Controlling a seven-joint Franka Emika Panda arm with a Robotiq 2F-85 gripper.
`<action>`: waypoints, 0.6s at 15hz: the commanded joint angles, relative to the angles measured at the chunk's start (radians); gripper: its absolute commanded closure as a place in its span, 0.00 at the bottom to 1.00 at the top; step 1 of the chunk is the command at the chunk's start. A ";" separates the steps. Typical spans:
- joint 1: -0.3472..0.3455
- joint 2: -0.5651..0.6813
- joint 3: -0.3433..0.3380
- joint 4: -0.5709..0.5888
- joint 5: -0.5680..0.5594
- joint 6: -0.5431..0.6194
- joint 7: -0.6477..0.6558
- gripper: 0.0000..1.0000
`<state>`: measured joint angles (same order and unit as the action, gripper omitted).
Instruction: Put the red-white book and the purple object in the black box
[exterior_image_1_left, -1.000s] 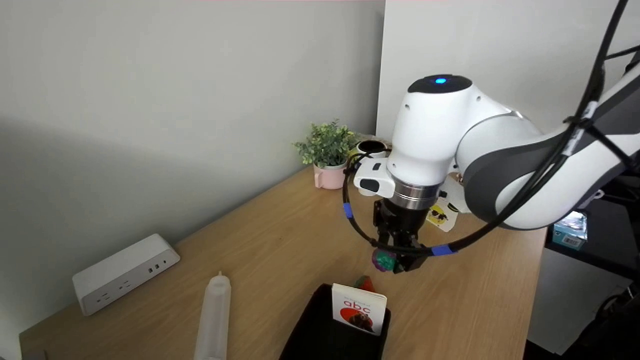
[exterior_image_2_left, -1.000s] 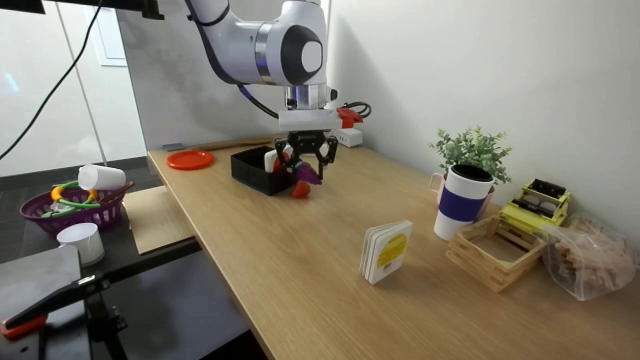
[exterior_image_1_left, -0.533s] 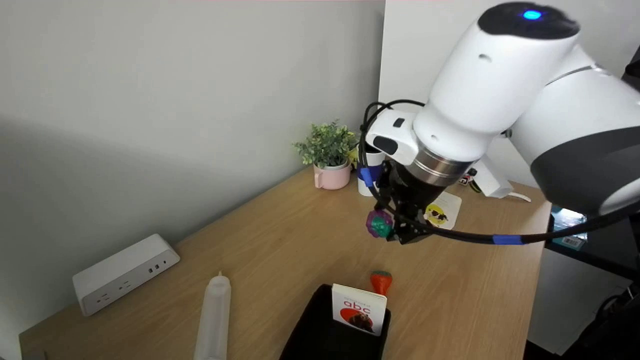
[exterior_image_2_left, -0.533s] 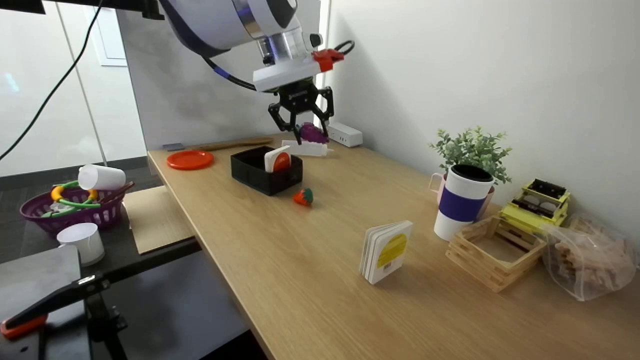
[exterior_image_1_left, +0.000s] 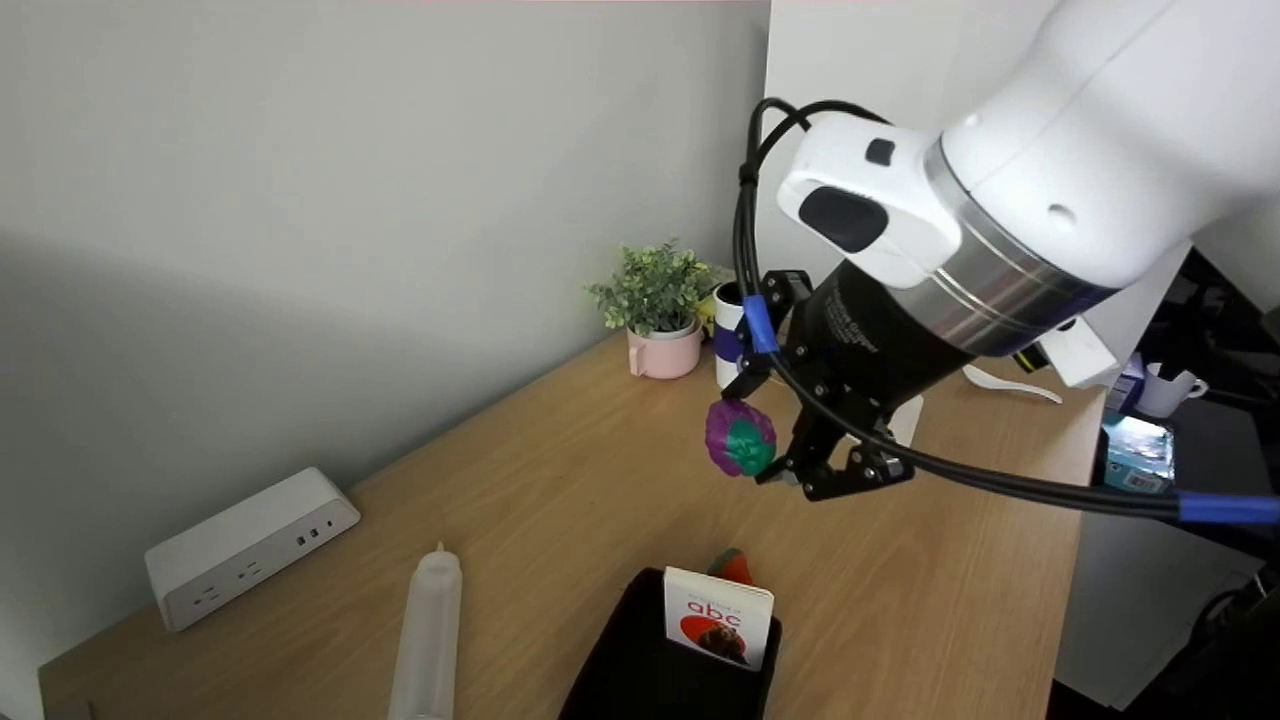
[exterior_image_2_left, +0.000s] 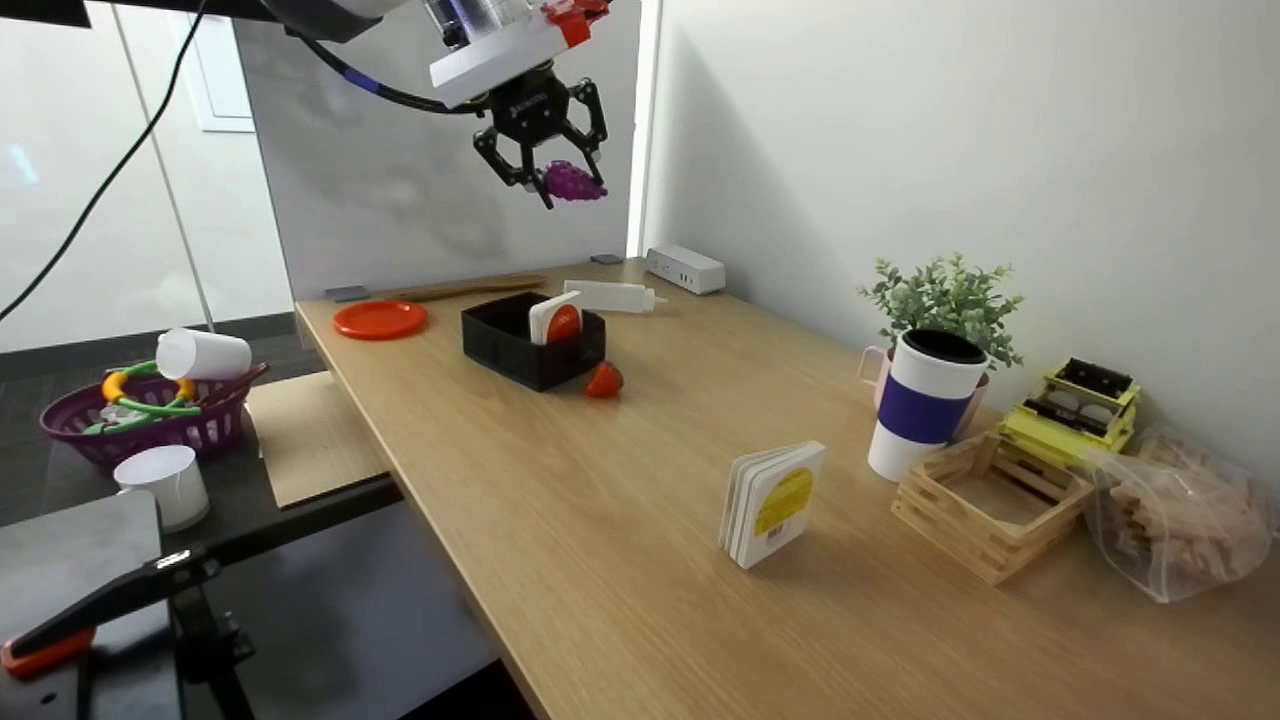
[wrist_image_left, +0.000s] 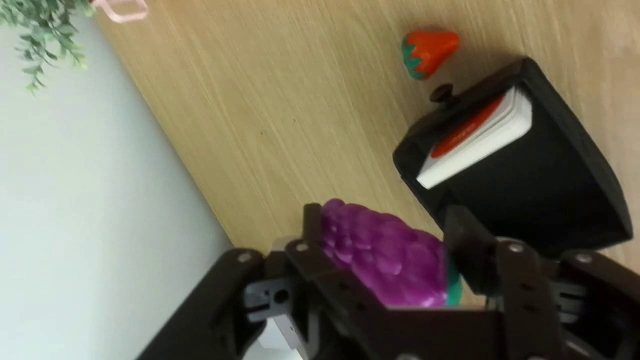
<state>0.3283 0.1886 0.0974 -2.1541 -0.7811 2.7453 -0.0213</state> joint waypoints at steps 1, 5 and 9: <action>-0.087 0.002 0.092 -0.066 0.182 0.167 -0.236 0.62; -0.289 0.101 0.356 -0.088 0.483 0.246 -0.555 0.62; -0.537 0.234 0.628 -0.029 0.703 0.134 -0.861 0.62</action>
<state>-0.0349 0.3342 0.5606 -2.2321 -0.1895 2.9441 -0.6884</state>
